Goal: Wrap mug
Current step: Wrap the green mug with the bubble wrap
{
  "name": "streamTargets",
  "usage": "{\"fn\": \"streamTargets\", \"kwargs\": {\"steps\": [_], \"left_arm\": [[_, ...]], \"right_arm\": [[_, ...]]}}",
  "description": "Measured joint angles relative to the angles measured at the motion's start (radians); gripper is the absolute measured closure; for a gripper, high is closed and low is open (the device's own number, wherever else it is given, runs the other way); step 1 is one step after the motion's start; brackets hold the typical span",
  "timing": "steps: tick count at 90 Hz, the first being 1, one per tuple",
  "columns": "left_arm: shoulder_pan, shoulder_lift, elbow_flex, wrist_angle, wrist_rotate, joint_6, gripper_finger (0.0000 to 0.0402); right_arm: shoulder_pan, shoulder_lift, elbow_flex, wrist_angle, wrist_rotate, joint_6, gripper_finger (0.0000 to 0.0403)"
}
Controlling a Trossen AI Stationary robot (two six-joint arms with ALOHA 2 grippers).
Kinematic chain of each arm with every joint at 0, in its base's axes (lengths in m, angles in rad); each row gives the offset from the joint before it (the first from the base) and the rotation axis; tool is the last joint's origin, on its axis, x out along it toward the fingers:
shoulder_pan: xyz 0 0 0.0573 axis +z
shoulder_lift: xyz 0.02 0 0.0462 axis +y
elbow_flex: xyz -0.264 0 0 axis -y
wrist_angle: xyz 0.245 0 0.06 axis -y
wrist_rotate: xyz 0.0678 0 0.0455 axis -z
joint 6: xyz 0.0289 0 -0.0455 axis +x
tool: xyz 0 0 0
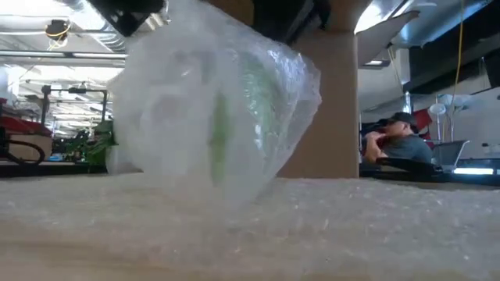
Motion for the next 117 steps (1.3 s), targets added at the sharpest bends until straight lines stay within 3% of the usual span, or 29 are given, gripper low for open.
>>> {"fn": "streamTargets", "kwargs": {"steps": [11, 22, 39, 57, 73, 84, 101, 117], "left_arm": [[-0.011, 0.000, 0.000, 0.000, -0.001, 0.001, 0.0291], [-0.004, 0.000, 0.000, 0.013, 0.000, 0.010, 0.0291], [0.024, 0.000, 0.000, 0.014, -0.002, 0.053, 0.0291], [0.053, 0.011, 0.000, 0.005, 0.048, 0.077, 0.0291], [0.055, 0.013, 0.000, -0.004, 0.062, 0.087, 0.0291], [0.055, 0.013, 0.000, -0.011, 0.069, 0.087, 0.0291], [0.055, 0.013, 0.000, -0.044, 0.083, 0.079, 0.0291], [0.065, 0.013, 0.000, -0.055, 0.083, 0.079, 0.0291]], "right_arm": [[0.065, -0.015, 0.000, -0.044, 0.134, 0.162, 0.0403], [0.105, -0.050, 0.000, -0.224, 0.320, 0.455, 0.0403], [0.126, -0.053, -0.002, -0.304, 0.344, 0.677, 0.0403], [0.238, -0.053, -0.057, -0.282, 0.504, 0.941, 0.0403], [0.393, -0.053, -0.220, -0.260, 0.649, 1.320, 0.0403], [0.435, -0.059, -0.358, -0.085, 0.666, 1.323, 0.0403], [0.402, -0.099, -0.479, 0.019, 0.709, 1.262, 0.0403], [0.346, -0.221, -0.611, 0.181, 0.647, 1.033, 0.0403]]}}
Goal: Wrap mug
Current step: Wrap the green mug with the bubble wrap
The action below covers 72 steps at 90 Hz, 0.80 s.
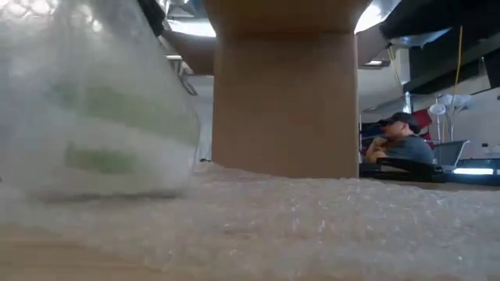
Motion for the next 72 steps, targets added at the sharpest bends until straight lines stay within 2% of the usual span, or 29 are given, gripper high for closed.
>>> {"fn": "streamTargets", "kwargs": {"steps": [7, 16, 30, 36, 44, 55, 72], "left_arm": [[0.017, 0.000, 0.000, 0.000, 0.000, 0.005, 0.0291], [0.037, 0.000, 0.000, 0.002, 0.003, 0.012, 0.0291], [0.064, 0.000, 0.000, 0.004, 0.021, 0.036, 0.0291], [0.073, 0.000, 0.000, 0.003, 0.022, 0.055, 0.0291], [0.090, -0.005, 0.000, 0.003, 0.023, 0.071, 0.0291], [0.126, -0.033, 0.000, -0.005, 0.023, 0.097, 0.0291], [0.234, -0.133, -0.029, -0.033, 0.022, 0.133, 0.0291]], "right_arm": [[-0.037, -0.064, -0.098, 0.198, -0.064, -0.183, 0.0403], [-0.092, -0.115, -0.257, 0.573, -0.144, -0.436, 0.0403], [-0.190, -0.113, -0.484, 1.233, -0.308, -0.831, 0.0403], [-0.234, -0.107, -0.557, 1.435, -0.412, -0.972, 0.0403], [-0.297, -0.109, -0.628, 1.571, -0.544, -1.110, 0.0403], [-0.383, -0.133, -0.700, 1.629, -0.712, -1.248, 0.0403], [-0.504, -0.157, -0.789, 1.697, -0.884, -1.384, 0.0403]]}}
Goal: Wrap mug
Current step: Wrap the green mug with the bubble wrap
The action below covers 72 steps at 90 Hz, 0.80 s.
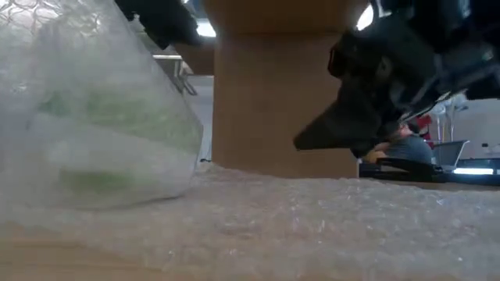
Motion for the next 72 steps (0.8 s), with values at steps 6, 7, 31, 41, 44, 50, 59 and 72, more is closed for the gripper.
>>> {"fn": "streamTargets", "kwargs": {"steps": [6, 7, 31, 41, 44, 50, 59, 72], "left_arm": [[0.044, -0.056, -0.053, 0.012, 0.001, -0.004, 0.0291], [0.050, -0.067, -0.064, 0.019, 0.002, -0.007, 0.0291], [0.109, -0.344, -0.371, 0.254, 0.106, -0.141, 0.0291], [0.076, -0.411, -0.445, 0.247, 0.105, -0.234, 0.0291], [0.058, -0.423, -0.459, 0.242, 0.105, -0.257, 0.0291], [0.013, -0.431, -0.483, 0.245, 0.104, -0.300, 0.0291], [-0.059, -0.429, -0.512, 0.242, 0.068, -0.371, 0.0291], [-0.176, -0.423, -0.525, 0.227, 0.006, -0.474, 0.0291]], "right_arm": [[-0.034, -0.006, -0.039, 0.032, -0.044, -0.035, 0.0403], [-0.040, -0.006, -0.044, 0.038, -0.052, -0.040, 0.0403], [-0.126, -0.106, -0.149, 0.097, -0.164, -0.056, 0.0403], [-0.141, -0.165, -0.146, 0.100, -0.233, -0.054, 0.0403], [-0.141, -0.179, -0.138, 0.093, -0.248, -0.054, 0.0403], [-0.141, -0.213, -0.112, 0.060, -0.264, -0.056, 0.0403], [-0.139, -0.244, -0.063, -0.074, -0.266, -0.059, 0.0403], [-0.139, -0.249, 0.016, -0.262, -0.281, -0.059, 0.0403]]}}
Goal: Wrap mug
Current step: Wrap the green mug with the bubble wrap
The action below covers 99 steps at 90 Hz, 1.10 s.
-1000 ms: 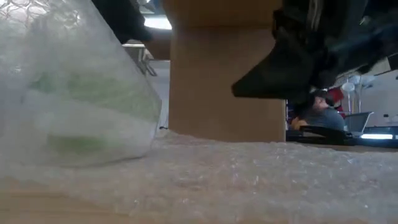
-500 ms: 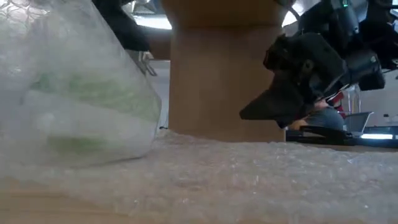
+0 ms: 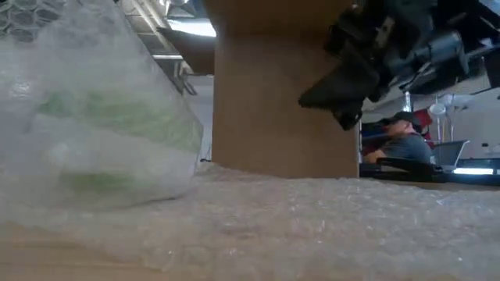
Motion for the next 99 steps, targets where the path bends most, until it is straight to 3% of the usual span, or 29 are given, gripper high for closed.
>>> {"fn": "streamTargets", "kwargs": {"steps": [34, 61, 99], "left_arm": [[-0.246, 0.061, -0.001, 0.002, -0.126, -0.273, 0.0301], [-0.249, 0.308, -0.001, 0.284, -0.128, -0.262, 0.0338], [-0.219, 0.471, 0.013, 0.395, -0.136, -0.255, 0.0370]], "right_arm": [[0.000, 0.008, 0.038, -0.042, -0.019, -0.018, 0.0403], [0.001, 0.012, 0.098, -0.050, -0.019, -0.036, 0.0403], [0.029, 0.118, 0.201, -0.070, -0.062, -0.046, 0.0403]]}}
